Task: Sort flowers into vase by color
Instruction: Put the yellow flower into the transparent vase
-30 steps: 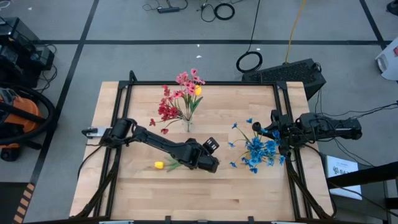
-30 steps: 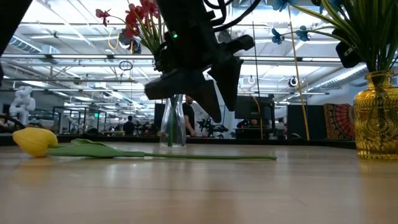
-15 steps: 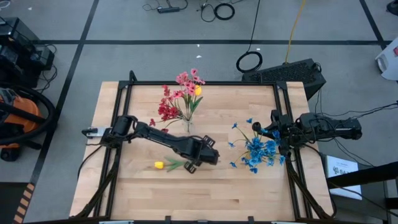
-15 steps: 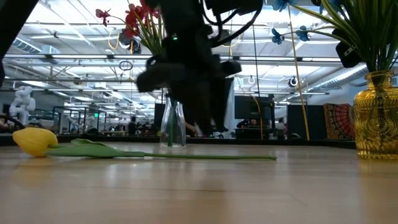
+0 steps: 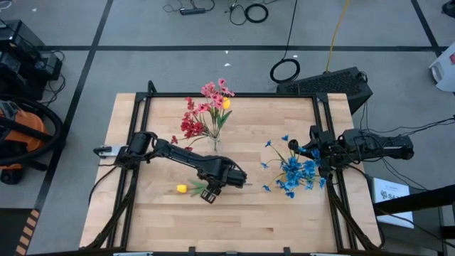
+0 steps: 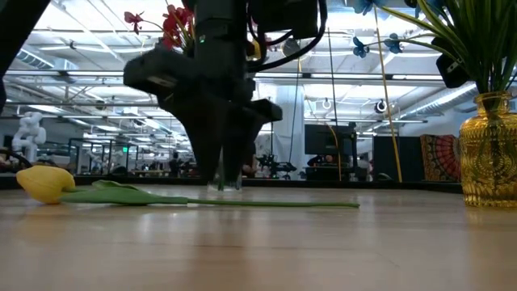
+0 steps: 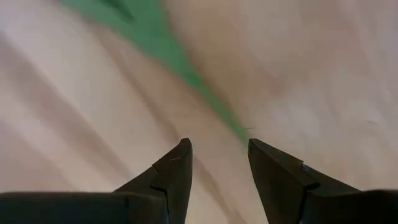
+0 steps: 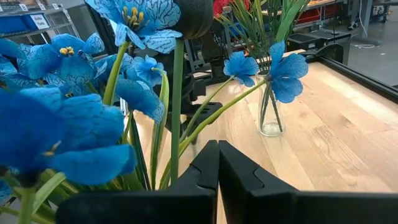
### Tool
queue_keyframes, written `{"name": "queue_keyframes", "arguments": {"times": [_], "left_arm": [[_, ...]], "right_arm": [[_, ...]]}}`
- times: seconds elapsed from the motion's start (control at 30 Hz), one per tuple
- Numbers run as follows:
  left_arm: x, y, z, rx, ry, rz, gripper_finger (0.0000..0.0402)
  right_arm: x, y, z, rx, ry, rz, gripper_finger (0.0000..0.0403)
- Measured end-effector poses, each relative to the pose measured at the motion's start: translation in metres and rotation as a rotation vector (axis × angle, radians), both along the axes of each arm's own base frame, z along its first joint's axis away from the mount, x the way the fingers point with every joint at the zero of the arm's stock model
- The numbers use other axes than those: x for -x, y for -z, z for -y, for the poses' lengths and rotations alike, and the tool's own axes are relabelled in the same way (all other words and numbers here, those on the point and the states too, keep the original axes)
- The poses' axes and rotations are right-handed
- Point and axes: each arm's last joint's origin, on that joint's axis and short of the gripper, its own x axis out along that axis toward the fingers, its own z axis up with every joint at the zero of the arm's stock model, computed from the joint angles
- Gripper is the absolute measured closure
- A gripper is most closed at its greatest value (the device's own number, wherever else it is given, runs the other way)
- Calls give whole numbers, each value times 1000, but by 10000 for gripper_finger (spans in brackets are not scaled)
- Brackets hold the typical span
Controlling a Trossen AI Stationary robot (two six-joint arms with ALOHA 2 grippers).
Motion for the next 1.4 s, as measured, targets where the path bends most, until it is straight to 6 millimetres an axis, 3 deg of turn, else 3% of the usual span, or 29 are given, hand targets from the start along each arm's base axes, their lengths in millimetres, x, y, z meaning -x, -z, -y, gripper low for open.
{"name": "queue_keyframes", "arguments": {"times": [0.43,0.7,0.93,1.07,1.3,1.4], "left_arm": [[4,6,4,6,-176,-71,240],[-4,26,-1,8,-202,-78,240],[-6,28,-1,-46,-177,-46,243],[-8,29,-3,-55,-166,-36,273],[-8,29,-5,-80,-125,-26,385],[-9,29,-5,-88,-108,-23,392]], "right_arm": [[0,0,0,0,0,0,403],[0,0,0,0,1,0,403],[0,0,0,1,1,-4,403],[0,0,0,1,1,-5,403],[0,0,0,1,0,-5,403],[0,0,0,1,0,-4,403]]}}
